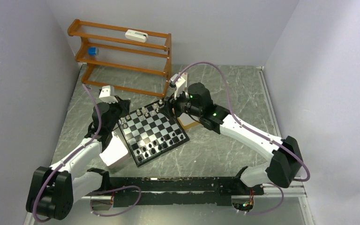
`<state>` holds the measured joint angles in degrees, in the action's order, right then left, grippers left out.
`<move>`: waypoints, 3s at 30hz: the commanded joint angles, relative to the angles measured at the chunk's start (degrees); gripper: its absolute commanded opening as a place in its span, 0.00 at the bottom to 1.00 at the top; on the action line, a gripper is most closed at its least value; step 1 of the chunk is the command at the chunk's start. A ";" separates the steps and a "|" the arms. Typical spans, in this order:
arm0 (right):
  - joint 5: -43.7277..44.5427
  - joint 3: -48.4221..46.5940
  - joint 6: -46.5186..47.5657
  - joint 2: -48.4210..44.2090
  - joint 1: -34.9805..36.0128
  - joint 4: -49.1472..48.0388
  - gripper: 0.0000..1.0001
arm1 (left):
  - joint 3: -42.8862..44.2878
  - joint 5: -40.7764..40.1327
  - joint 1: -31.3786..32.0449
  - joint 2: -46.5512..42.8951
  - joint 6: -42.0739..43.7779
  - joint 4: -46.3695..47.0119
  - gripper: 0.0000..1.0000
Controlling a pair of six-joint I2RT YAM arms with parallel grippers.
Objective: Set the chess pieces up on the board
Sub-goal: Place the chess piece on the chessboard.
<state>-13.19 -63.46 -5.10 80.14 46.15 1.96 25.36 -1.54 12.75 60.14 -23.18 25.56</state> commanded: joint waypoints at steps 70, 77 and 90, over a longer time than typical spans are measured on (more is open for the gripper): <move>1.24 4.75 3.87 -8.32 -0.18 -5.22 0.60 | 3.29 -52.01 22.91 33.68 -5.51 16.09 0.07; 1.33 5.01 3.88 -8.99 -0.18 -5.46 0.60 | 4.60 -53.17 22.83 34.25 -6.90 13.07 0.07; 1.35 4.95 3.96 -9.30 -0.19 -5.18 0.60 | 7.70 -56.03 22.58 36.00 -9.31 7.88 0.10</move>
<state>-12.43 -59.33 -2.02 72.23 46.13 -2.00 31.22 -54.89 35.51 95.04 -31.16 34.61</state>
